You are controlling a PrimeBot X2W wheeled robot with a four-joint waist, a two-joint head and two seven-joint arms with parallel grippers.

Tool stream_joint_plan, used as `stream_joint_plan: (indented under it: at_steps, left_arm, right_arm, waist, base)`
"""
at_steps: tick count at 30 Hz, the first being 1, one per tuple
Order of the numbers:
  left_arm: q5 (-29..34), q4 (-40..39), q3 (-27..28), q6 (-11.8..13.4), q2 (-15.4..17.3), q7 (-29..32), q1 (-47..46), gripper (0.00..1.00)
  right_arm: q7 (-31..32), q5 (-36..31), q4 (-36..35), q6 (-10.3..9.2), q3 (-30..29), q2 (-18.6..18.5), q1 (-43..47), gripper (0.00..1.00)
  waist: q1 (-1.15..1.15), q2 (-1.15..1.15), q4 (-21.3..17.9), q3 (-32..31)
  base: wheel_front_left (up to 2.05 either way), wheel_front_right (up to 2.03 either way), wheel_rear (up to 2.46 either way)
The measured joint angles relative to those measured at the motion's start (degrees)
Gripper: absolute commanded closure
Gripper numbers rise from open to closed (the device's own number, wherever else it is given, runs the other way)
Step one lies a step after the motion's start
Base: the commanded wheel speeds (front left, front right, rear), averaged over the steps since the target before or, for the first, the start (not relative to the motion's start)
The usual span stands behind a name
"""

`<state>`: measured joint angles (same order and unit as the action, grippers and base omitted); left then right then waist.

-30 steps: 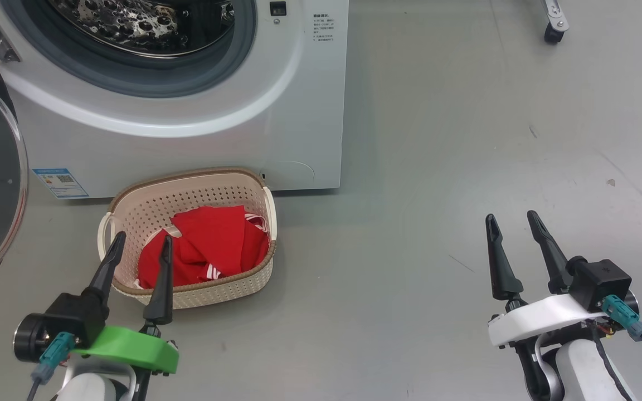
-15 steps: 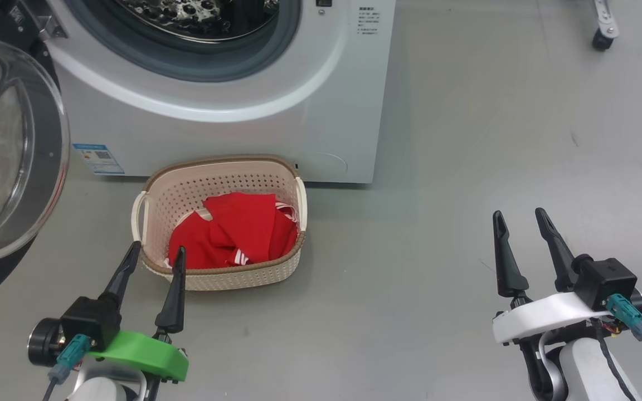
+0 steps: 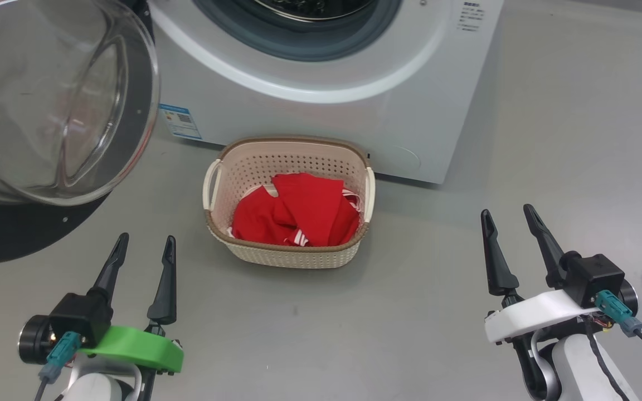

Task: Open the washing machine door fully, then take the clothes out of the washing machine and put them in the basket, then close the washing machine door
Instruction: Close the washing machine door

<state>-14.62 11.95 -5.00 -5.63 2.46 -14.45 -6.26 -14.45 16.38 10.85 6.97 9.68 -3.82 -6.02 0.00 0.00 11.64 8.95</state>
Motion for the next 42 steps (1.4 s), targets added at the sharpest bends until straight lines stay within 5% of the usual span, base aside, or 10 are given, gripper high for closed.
stream_joint_plan:
  at_steps: [23,42]
  left_arm:
    - [0.02,-1.52,-0.27,1.38,-0.16,0.0,0.29,0.0]
    - [0.12,-3.01,0.92,1.79,-0.15,0.0,1.89,0.0]
  right_arm:
    - [0.0,0.02,1.98,0.01,2.52,0.07,-0.14,0.0]
    - [0.0,0.75,2.7,0.01,3.64,0.3,-0.15,0.0]
  waist:
    - [0.0,0.0,17.14,-3.27]
    - [0.0,0.0,18.12,-5.1]
  base:
    - [0.0,0.0,0.0]
    - [0.0,0.0,0.0]
